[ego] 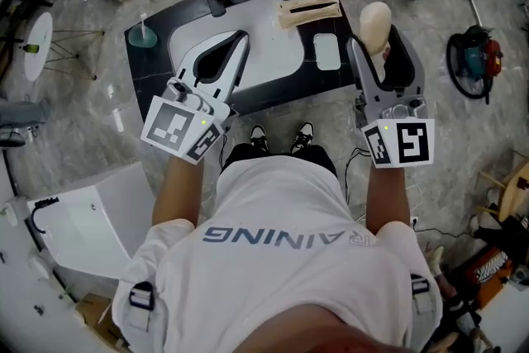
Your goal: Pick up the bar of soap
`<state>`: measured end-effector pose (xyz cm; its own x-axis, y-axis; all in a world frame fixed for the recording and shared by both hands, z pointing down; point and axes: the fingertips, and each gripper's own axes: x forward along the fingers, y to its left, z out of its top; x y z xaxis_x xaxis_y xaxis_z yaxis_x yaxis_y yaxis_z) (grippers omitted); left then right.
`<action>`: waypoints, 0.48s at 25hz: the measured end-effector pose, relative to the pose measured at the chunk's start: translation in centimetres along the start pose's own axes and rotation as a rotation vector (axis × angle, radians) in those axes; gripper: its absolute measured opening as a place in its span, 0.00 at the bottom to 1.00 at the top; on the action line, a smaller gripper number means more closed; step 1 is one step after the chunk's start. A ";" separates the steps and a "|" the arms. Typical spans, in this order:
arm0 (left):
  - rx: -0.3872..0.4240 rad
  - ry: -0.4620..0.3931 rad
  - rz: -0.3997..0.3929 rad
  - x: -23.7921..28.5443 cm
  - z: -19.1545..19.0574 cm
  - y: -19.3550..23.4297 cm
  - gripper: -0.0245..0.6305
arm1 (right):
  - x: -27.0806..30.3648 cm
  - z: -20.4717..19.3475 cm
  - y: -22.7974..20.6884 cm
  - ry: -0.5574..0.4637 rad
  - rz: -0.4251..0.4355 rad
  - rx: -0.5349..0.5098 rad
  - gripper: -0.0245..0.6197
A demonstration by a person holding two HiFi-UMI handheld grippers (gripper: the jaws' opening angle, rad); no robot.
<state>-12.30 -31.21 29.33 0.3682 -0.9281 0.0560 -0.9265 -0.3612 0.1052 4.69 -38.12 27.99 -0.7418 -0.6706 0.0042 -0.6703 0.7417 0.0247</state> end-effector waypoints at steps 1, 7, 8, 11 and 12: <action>0.002 -0.007 0.000 -0.1 0.4 0.0 0.05 | -0.3 0.8 0.2 -0.017 0.002 -0.002 0.45; 0.012 -0.026 -0.004 -0.4 1.6 -0.3 0.05 | -1.6 3.4 0.5 -0.065 -0.006 -0.024 0.45; 0.015 -0.031 -0.006 -0.5 1.8 -0.4 0.05 | -1.7 3.6 0.5 -0.069 -0.008 -0.029 0.45; 0.017 -0.040 -0.006 -0.8 2.2 -0.4 0.05 | -1.8 4.0 0.6 -0.075 -0.009 -0.041 0.45; 0.017 -0.041 -0.005 -0.8 2.2 -0.5 0.05 | -1.8 4.0 0.6 -0.075 -0.008 -0.043 0.45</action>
<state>-12.35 -30.46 27.01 0.3700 -0.9289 0.0147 -0.9259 -0.3674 0.0881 5.54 -36.41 23.96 -0.7366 -0.6725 -0.0712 -0.6763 0.7336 0.0672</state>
